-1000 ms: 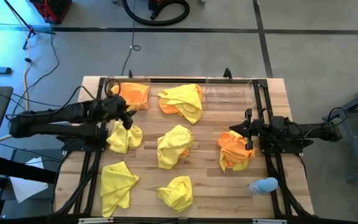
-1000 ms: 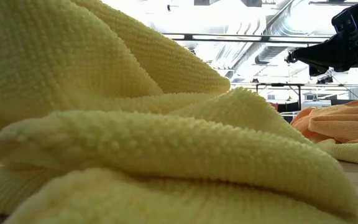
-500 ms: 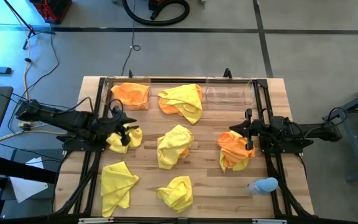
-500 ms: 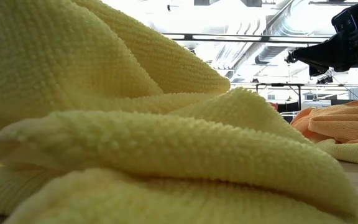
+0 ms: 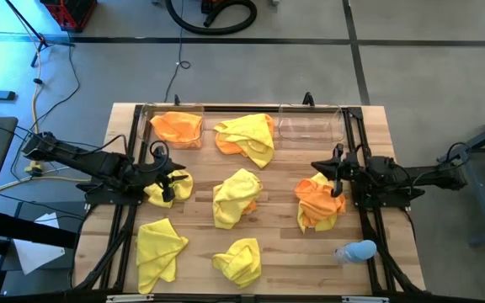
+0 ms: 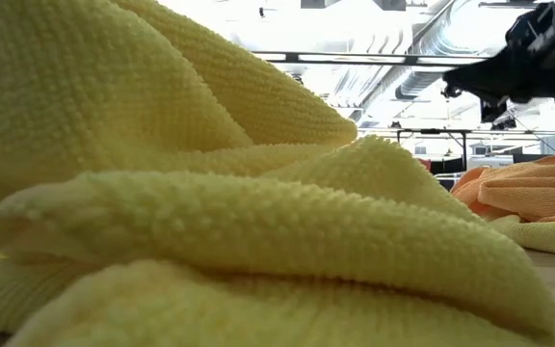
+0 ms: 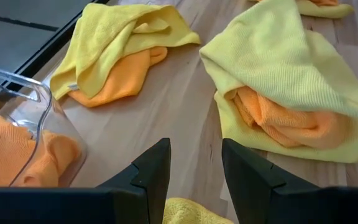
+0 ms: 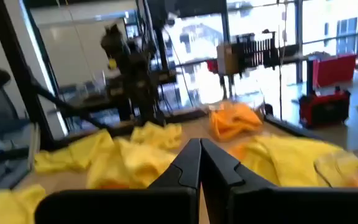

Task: Sort microfiber towel by color & place in baskets
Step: Put the top yellow microfiber cloth into the right transparent bin

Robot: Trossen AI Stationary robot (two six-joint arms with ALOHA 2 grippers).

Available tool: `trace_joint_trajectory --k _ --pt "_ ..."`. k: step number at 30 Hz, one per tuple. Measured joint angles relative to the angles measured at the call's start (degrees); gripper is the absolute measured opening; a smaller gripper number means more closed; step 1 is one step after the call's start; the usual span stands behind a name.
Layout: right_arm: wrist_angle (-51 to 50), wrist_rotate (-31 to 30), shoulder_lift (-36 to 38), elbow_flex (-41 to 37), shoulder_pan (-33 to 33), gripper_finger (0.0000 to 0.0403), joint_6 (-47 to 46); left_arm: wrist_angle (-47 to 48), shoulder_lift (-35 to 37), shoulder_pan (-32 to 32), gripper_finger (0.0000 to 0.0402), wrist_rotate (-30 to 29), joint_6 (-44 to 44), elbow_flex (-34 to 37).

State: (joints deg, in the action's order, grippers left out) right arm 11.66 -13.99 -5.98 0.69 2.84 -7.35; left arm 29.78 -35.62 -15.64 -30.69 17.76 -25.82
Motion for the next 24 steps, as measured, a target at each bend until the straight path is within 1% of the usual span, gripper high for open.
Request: trace_joint_trajectory --k 3,7,11,13,14,17,20,24 --pt "7.09 -2.29 -6.14 0.41 0.51 0.0 0.53 -0.09 0.02 0.0 0.0131 0.02 -0.96 0.0" --pt "7.1 -4.86 -17.45 6.03 1.08 0.0 2.15 -0.07 0.02 0.0 0.0131 -0.09 -1.33 0.0" --pt "5.74 -5.47 -30.33 16.18 0.44 0.0 2.68 -0.11 0.02 0.0 0.0131 -1.94 -1.44 0.0" --pt "4.01 -6.06 -36.55 22.75 -0.53 0.0 1.84 -0.35 0.0 0.0 0.0131 -2.17 -1.34 0.0" --pt "2.77 -7.27 -39.58 26.19 -1.15 0.0 1.77 -0.81 -0.11 0.0 0.0131 -2.17 -1.11 0.11" --pt "-5.61 -10.26 -48.49 37.44 -3.8 0.0 1.8 -4.8 -0.15 0.0 0.0131 -2.22 -2.41 2.47" --pt "-17.15 -10.5 -57.33 49.87 -7.45 0.0 1.62 -7.58 -0.09 0.3 0.0131 -2.17 -5.3 4.32" --pt "-30.81 -10.35 -69.44 65.03 -12.42 0.0005 0.31 -8.1 0.01 1.13 0.0131 -2.19 -5.27 4.37"
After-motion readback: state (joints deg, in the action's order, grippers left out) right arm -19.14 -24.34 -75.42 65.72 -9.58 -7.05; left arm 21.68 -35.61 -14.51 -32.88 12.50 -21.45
